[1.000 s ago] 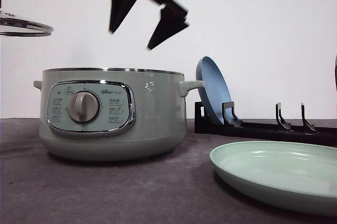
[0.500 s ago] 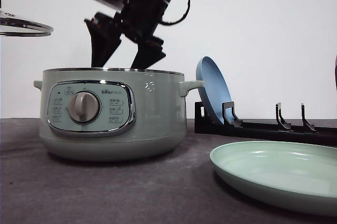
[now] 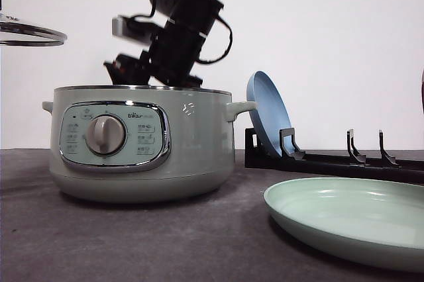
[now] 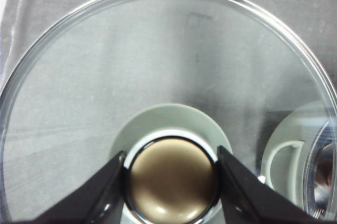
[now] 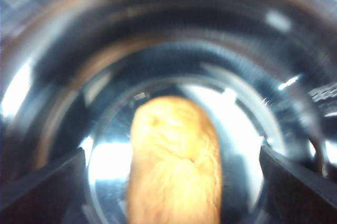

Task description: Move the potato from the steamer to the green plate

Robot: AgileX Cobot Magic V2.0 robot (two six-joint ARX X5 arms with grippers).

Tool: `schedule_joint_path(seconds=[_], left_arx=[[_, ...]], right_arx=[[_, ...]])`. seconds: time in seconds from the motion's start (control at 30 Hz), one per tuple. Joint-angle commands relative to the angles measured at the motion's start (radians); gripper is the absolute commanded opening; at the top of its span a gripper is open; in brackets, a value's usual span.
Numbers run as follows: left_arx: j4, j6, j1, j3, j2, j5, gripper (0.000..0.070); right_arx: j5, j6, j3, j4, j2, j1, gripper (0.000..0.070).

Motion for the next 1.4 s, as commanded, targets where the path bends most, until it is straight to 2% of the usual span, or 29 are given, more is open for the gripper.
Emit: schedule_joint_path(seconds=[0.0, 0.07, 0.17, 0.27, 0.4, 0.67, 0.93, 1.37], left_arx=[[0.025, -0.002, -0.002, 0.044, -0.010, 0.003, 0.0010], [0.026, -0.002, -0.002, 0.043, -0.010, 0.003, 0.0010], [0.026, -0.002, -0.002, 0.043, -0.010, 0.003, 0.0010], [0.027, -0.002, -0.002, 0.043, -0.010, 0.003, 0.0010], [0.027, -0.002, -0.002, 0.043, -0.010, 0.003, 0.0010], [0.028, -0.002, -0.002, 0.043, -0.010, 0.005, 0.0010], [0.028, -0.002, -0.002, 0.043, -0.010, 0.028, 0.0010], [0.026, -0.001, -0.002, 0.043, -0.010, 0.028, 0.0010]], right_arx=[[0.003, 0.009, 0.029, 0.004, 0.028, 0.007, 0.0662], [0.003, 0.017, 0.029, 0.003, 0.031, 0.007, 0.0612], [0.001, 0.019, 0.029, -0.008, 0.033, 0.006, 0.0478], [-0.005, 0.020, 0.029, -0.018, 0.033, 0.006, 0.0450], [-0.005, 0.025, 0.029, -0.030, 0.033, 0.006, 0.0360], [-0.005, 0.055, 0.080, -0.048, 0.020, 0.006, 0.0343], [-0.001, 0.056, 0.273, -0.234, -0.018, -0.002, 0.0337], [0.092, 0.075, 0.243, -0.508, -0.335, -0.054, 0.0337]])
